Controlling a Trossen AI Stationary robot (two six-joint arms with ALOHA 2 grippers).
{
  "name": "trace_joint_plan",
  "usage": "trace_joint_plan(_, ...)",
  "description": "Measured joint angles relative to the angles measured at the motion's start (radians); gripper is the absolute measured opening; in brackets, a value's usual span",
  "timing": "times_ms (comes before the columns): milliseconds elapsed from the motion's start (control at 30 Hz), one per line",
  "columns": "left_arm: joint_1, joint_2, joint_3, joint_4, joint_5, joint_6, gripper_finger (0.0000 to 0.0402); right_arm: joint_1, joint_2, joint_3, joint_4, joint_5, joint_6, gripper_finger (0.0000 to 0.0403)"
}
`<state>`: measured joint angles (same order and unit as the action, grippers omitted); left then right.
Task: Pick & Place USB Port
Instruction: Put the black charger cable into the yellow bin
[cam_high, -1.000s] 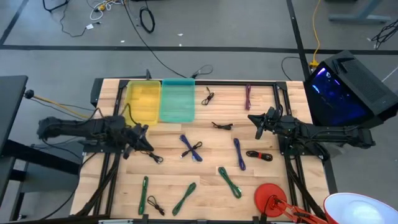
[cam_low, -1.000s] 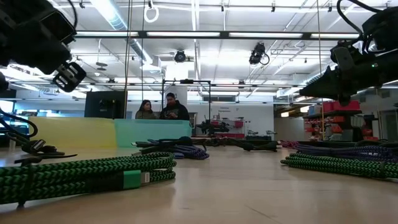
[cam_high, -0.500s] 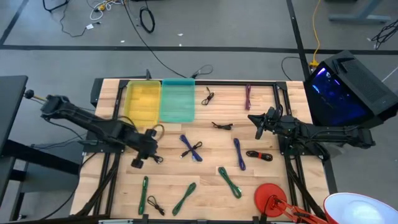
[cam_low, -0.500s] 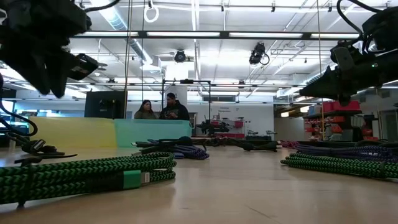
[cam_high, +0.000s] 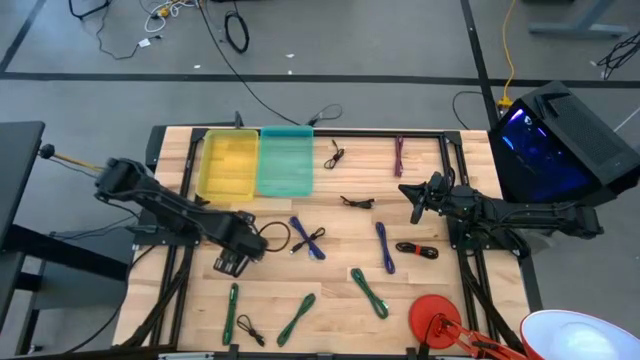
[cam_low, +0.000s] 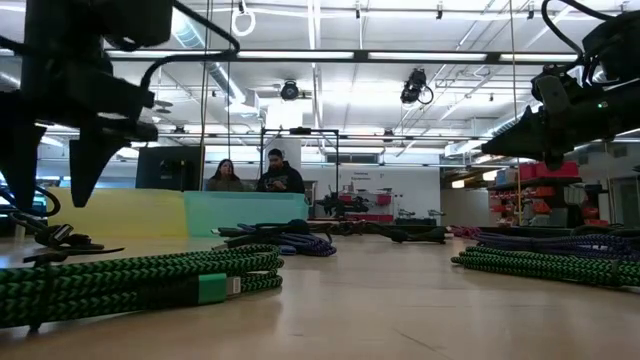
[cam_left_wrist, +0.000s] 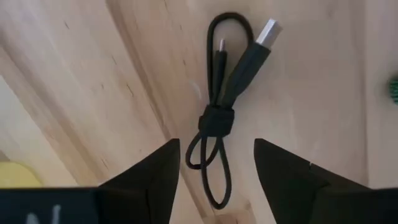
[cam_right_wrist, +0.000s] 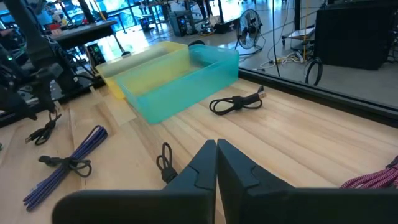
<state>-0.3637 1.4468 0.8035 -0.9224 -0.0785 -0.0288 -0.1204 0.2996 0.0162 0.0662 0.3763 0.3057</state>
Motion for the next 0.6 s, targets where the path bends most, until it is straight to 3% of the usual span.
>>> trace_joint_plan(600, 0.001, 0.166, 0.003, 0.095, -0.003, -0.027, 0.0193, 0.000, 0.000, 0.000, 0.000, 0.000, 0.000, 0.0016)
